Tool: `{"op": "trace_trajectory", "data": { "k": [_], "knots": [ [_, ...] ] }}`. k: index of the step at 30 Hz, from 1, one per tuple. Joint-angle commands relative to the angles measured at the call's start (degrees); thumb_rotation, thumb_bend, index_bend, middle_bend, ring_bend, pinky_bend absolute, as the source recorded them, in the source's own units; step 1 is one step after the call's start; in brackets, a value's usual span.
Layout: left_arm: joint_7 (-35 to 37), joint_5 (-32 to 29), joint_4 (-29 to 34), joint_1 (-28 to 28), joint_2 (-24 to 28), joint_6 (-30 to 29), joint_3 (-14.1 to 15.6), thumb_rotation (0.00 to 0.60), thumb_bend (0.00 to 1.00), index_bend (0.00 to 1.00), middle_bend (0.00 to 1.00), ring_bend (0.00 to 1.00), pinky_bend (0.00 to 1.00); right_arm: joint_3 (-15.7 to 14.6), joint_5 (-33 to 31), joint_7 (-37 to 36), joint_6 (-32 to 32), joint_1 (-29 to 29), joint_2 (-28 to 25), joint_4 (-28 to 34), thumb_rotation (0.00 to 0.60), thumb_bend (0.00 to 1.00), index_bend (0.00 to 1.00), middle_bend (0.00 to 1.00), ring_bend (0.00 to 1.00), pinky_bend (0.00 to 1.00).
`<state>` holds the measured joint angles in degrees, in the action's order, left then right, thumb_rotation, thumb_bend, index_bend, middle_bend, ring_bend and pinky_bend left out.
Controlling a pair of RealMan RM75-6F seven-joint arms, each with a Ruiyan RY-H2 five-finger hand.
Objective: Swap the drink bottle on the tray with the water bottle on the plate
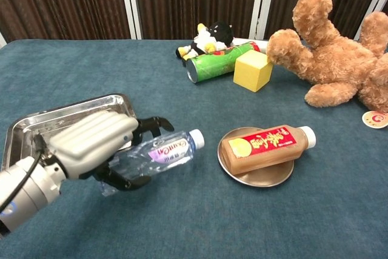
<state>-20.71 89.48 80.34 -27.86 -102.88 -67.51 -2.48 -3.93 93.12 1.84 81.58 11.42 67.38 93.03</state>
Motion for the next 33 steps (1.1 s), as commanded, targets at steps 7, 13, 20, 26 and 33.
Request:
{"op": "trace_trajectory", "data": {
  "k": [7,13,20,26,33],
  "knots": [
    [17.5,10.4,-8.9,-5.3,12.6,-3.3,0.1,0.600,0.52,0.62,0.81,0.86,1.00,-0.3,1.1,0.2,-0.8,-0.3,-0.2,0.6,0.600,0.24,0.00,0.00,0.00,0.00],
    [31.4,12.6,-25.5,-7.2,12.2,-2.8,3.7,0.600,0.49,0.60,0.78,0.84,0.97,-0.7,1.7,1.0,-1.8,-0.3,-0.1,1.1,0.600,0.25,0.00,0.00,0.00,0.00],
    [37.6,12.4,-36.8,-7.3,8.0,-3.5,4.9,0.600,0.42,0.52,0.69,0.75,0.87,-1.5,2.6,1.2,-3.7,0.2,-0.2,1.5,0.600,0.25,0.00,0.00,0.00,0.00],
    [36.6,8.7,-39.5,-6.3,7.1,0.8,4.8,0.600,0.38,0.28,0.46,0.51,0.64,-2.5,3.5,0.9,-6.3,1.1,-0.5,2.0,0.600,0.25,0.00,0.00,0.00,0.00],
    [29.4,2.5,-29.0,-5.7,11.2,8.4,3.5,0.600,0.34,0.00,0.12,0.16,0.33,-2.8,4.0,1.0,-6.7,1.1,-0.8,2.3,0.600,0.25,0.00,0.00,0.00,0.00]
  ]
}}
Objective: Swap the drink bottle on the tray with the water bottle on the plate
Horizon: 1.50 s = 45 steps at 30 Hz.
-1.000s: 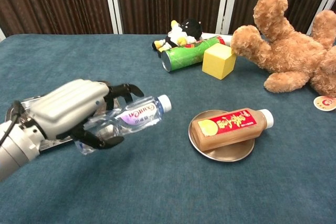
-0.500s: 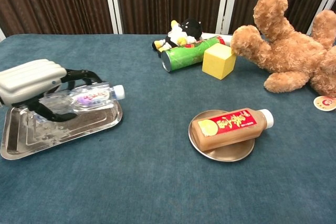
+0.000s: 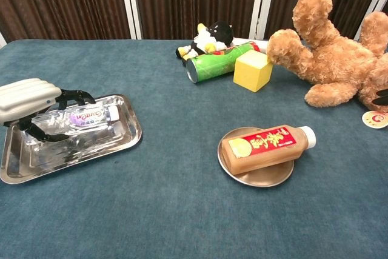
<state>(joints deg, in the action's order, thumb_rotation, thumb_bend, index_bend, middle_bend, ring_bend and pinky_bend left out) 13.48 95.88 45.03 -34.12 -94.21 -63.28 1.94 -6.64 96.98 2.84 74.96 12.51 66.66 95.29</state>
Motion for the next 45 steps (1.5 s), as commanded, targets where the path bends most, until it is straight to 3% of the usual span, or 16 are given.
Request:
{"op": "trace_trajectory", "data": {
  "k": [1,11,17,25,31,36,40,45],
  "knots": [
    [-6.0,-4.7,8.1,0.8,3.1,4.3,-1.2,0.600,0.34,0.00,0.11,0.12,0.31,-0.1,0.2,0.0,0.0,0.0,-0.1,0.1,0.600,0.24,0.00,0.00,0.00,0.00],
    [-13.2,-8.0,24.8,4.6,10.5,-1.6,-2.8,0.600,0.31,0.00,0.05,0.03,0.23,-0.2,0.8,0.5,0.3,-0.4,-0.2,0.4,0.600,0.24,0.00,0.00,0.00,0.00],
    [-13.8,-7.9,31.5,5.9,14.6,-2.6,-1.9,0.600,0.31,0.00,0.05,0.02,0.22,-0.6,1.7,1.0,0.9,-0.9,-0.1,0.5,0.600,0.25,0.00,0.00,0.00,0.00],
    [-13.7,-6.9,35.8,7.0,17.3,-3.9,-0.8,0.600,0.31,0.00,0.04,0.01,0.21,-0.8,2.6,1.0,1.6,-1.3,-0.3,0.7,0.600,0.25,0.00,0.00,0.00,0.00],
    [-13.3,-2.7,39.9,14.5,21.2,-18.1,1.0,0.600,0.32,0.00,0.01,0.00,0.14,0.4,2.0,4.2,4.7,-3.0,0.3,0.2,0.600,0.25,0.00,0.00,0.00,0.00],
    [-12.4,-1.5,38.0,24.6,21.2,-32.6,3.0,0.600,0.33,0.00,0.00,0.00,0.06,1.2,1.7,9.3,7.6,-5.0,1.6,0.1,0.600,0.25,0.00,0.00,0.00,0.00],
    [-13.5,-0.5,37.5,27.5,21.5,-36.0,3.5,0.600,0.33,0.00,0.00,0.00,0.04,1.9,1.4,11.7,8.8,-5.9,2.5,0.1,0.600,0.25,0.00,0.00,0.00,0.00],
    [-13.9,-0.4,38.0,27.6,22.4,-34.1,3.4,0.600,0.33,0.00,0.00,0.00,0.04,2.3,0.7,12.9,8.2,-6.0,3.0,0.3,0.600,0.25,0.00,0.00,0.00,0.00]
  ]
}}
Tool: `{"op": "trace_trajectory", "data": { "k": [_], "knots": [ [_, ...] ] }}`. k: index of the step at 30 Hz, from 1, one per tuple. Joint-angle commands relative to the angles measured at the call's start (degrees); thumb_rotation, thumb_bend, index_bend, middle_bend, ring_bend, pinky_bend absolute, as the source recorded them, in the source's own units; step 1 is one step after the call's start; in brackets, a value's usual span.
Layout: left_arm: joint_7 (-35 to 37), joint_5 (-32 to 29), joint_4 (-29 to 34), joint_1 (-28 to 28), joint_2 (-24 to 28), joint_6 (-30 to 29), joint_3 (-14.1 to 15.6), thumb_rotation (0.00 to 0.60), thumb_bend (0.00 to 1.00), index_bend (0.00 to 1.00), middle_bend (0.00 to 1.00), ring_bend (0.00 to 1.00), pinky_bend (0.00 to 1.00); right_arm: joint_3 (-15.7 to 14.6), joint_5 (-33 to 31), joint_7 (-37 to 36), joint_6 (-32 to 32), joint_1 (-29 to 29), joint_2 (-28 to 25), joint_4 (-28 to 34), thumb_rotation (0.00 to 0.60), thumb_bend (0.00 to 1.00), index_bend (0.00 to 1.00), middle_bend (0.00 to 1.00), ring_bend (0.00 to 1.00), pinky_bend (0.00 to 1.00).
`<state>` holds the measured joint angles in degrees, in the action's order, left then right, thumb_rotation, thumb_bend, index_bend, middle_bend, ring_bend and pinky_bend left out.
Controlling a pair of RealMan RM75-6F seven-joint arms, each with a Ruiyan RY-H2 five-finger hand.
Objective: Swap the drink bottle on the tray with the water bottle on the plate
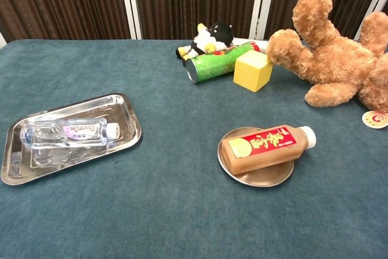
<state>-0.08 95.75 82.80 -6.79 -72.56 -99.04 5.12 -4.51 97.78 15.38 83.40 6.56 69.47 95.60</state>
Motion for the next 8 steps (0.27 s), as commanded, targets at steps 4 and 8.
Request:
{"op": "trace_trajectory", "data": {
  "k": [4,8],
  "knots": [
    [0.0,-0.2,0.8,0.2,1.3,2.9,0.0,0.600,0.34,0.00,0.00,0.00,0.04,0.3,-0.3,1.6,-0.8,0.0,0.7,-0.3,0.600,0.25,0.00,0.00,0.00,0.00],
    [-0.5,-0.3,1.2,0.1,1.7,4.6,0.0,0.600,0.34,0.00,0.00,0.00,0.04,0.5,-0.6,2.3,-1.5,0.2,0.9,-0.3,0.600,0.25,0.00,0.00,0.00,0.00]
  ]
}}
